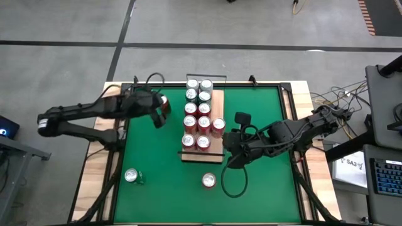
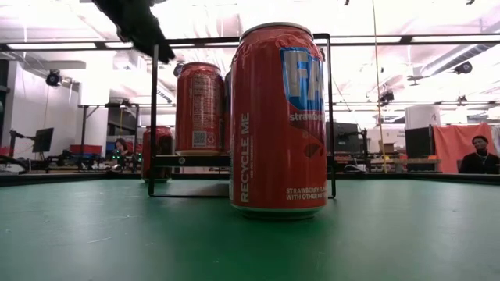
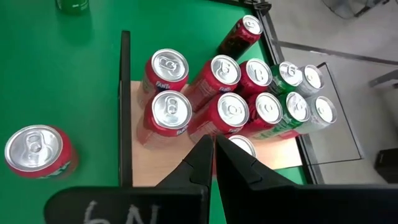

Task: Place canned beverage on shelf
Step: Put the soda can on the shelf and aligned with the other red soda can

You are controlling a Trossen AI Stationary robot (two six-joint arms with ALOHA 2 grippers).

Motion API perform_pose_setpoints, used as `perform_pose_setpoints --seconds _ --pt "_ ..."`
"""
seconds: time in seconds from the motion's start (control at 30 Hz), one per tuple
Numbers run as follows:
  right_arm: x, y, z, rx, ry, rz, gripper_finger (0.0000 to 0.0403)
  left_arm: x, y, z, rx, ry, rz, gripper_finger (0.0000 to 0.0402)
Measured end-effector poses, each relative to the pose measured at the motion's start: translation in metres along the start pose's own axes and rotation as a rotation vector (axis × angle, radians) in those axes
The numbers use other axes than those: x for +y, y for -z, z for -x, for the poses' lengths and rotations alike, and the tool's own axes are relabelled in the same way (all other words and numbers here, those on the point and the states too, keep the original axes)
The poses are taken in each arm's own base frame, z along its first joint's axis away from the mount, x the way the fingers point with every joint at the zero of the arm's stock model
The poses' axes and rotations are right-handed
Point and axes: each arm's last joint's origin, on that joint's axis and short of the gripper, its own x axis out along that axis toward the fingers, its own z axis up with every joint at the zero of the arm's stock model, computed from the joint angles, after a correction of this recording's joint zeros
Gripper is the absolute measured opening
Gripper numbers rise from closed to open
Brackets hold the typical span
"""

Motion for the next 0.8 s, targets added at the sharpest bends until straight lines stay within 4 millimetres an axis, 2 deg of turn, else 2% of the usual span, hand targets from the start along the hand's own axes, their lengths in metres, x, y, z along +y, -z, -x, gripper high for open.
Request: perform_pose_setpoints --seconds 0.2,0.4,0.8 --pt "-0.004 0.0 0.001 -0.002 0.003 0.012 0.0009 0.026 0.006 -0.04 0.153 -0.038 0.077 0.037" --pt "-0.007 0.0 0.006 -0.012 0.001 0.003 0.0009 0.047 0.02 -0.07 0.306 -0.1 0.26 0.037" --pt "-0.008 0.001 0.007 -0.015 -0.001 -0.001 0.0009 0.052 0.034 -0.104 0.455 -0.144 0.295 0.037"
